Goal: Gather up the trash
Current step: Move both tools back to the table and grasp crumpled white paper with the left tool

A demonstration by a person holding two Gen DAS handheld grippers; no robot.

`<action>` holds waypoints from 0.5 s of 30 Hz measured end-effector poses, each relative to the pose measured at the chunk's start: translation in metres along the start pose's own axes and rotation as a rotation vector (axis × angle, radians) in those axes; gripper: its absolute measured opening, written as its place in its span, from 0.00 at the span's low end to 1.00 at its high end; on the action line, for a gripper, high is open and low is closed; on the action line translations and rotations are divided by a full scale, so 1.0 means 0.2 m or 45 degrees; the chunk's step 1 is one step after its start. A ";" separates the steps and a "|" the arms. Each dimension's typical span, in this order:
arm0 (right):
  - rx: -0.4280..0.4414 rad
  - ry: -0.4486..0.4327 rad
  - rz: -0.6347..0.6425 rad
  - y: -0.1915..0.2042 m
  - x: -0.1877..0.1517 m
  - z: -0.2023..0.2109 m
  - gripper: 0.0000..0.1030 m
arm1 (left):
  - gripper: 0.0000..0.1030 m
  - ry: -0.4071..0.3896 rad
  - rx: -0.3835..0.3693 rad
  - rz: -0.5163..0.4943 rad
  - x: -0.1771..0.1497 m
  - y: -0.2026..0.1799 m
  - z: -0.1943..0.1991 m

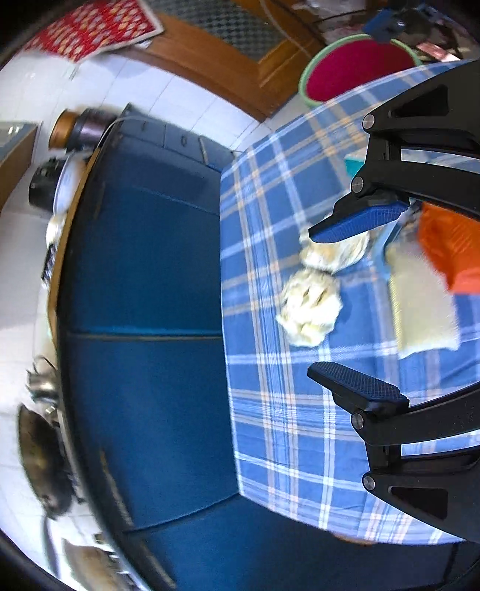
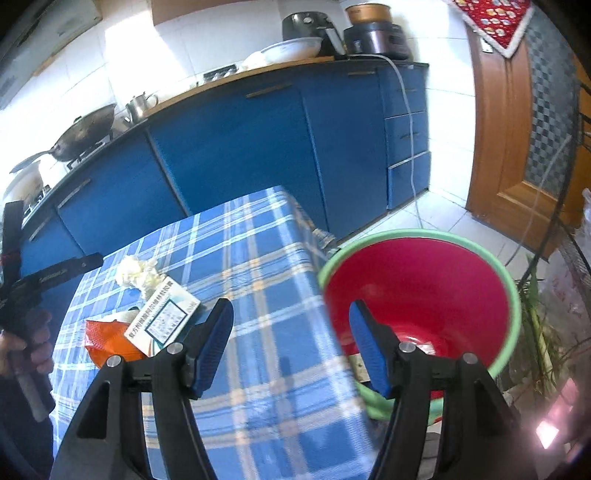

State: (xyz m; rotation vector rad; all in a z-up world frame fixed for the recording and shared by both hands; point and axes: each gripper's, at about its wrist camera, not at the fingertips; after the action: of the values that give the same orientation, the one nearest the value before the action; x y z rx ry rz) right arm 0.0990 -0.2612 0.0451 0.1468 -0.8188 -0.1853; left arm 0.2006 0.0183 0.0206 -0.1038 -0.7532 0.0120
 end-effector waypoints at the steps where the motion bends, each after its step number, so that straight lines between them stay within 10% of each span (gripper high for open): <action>1: 0.004 0.009 0.003 0.01 0.00 -0.01 0.65 | 0.66 0.008 -0.006 0.021 0.01 0.02 -0.03; 15: -0.005 0.073 0.100 0.17 0.10 -0.19 0.65 | 0.68 0.144 -0.020 0.204 0.04 0.12 -0.41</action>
State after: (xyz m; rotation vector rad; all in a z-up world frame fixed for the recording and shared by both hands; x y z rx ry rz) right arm 0.1439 -0.2309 0.0392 0.1153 -0.7654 -0.1085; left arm 0.2622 0.0353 -0.0361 -0.1784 -0.6302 0.1514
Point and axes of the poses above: each gripper's, at about its wrist camera, not at the fingertips, and z roughly against the way its jaws point, y to its left, x to its top
